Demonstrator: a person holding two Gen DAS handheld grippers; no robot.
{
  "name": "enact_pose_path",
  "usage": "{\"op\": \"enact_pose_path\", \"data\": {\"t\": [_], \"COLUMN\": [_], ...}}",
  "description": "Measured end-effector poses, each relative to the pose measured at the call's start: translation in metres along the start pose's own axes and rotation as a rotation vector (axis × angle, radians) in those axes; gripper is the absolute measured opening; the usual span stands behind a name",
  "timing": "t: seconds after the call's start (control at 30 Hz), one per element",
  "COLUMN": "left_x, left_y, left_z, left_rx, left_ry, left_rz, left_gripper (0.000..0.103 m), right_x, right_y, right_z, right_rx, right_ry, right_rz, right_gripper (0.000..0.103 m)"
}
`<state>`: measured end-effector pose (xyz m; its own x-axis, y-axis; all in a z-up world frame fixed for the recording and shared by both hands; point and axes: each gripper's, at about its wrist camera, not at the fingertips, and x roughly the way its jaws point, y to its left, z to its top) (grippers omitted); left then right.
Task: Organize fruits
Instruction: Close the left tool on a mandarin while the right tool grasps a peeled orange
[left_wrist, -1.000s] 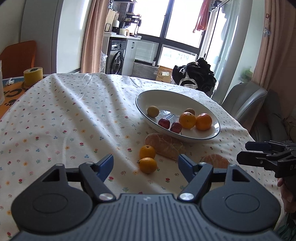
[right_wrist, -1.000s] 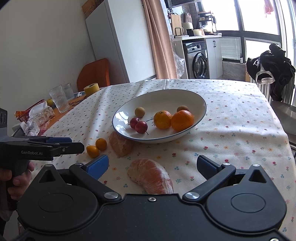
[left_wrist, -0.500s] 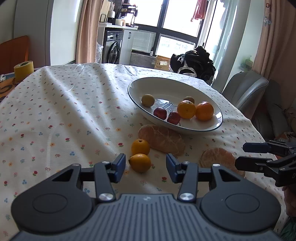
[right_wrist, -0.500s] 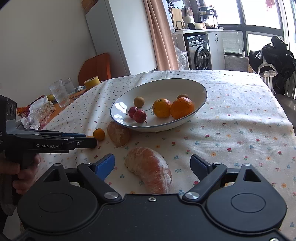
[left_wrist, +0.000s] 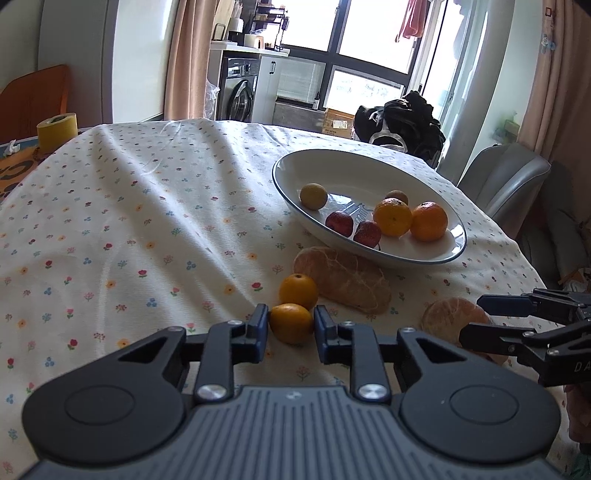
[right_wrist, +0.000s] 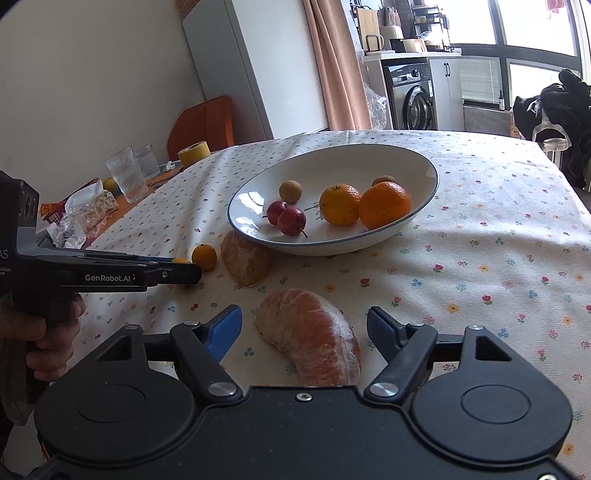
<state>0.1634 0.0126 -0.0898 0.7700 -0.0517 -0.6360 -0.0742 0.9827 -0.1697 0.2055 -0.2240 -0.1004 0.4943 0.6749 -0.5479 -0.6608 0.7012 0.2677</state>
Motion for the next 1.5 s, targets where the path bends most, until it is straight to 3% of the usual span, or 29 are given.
{"op": "enact_pose_path", "data": {"t": [0.4,1.0,1.23,1.5], "left_x": [-0.009,-0.017,-0.018,-0.020], "left_y": [0.000,-0.001,-0.001,-0.001], "left_z": [-0.007,-0.011,-0.011,-0.010], "left_rx": [-0.010,-0.015,-0.017,-0.018], "left_ry": [-0.001,-0.012,-0.014,-0.025], "left_rz": [-0.035,-0.060,-0.058,-0.053], "left_gripper": [0.024,0.024,0.024,0.024], "right_x": [-0.004,0.011,0.015,0.012], "right_y": [0.006,0.030,0.033,0.030], "right_z": [-0.004,-0.003,-0.003,-0.001], "right_rx": [-0.021,-0.190,-0.237,-0.196], "right_ry": [0.032,0.041,0.034,0.019], "right_rz": [0.014,-0.046,-0.070,-0.067], "right_gripper": [0.055,0.052,0.045,0.039]}}
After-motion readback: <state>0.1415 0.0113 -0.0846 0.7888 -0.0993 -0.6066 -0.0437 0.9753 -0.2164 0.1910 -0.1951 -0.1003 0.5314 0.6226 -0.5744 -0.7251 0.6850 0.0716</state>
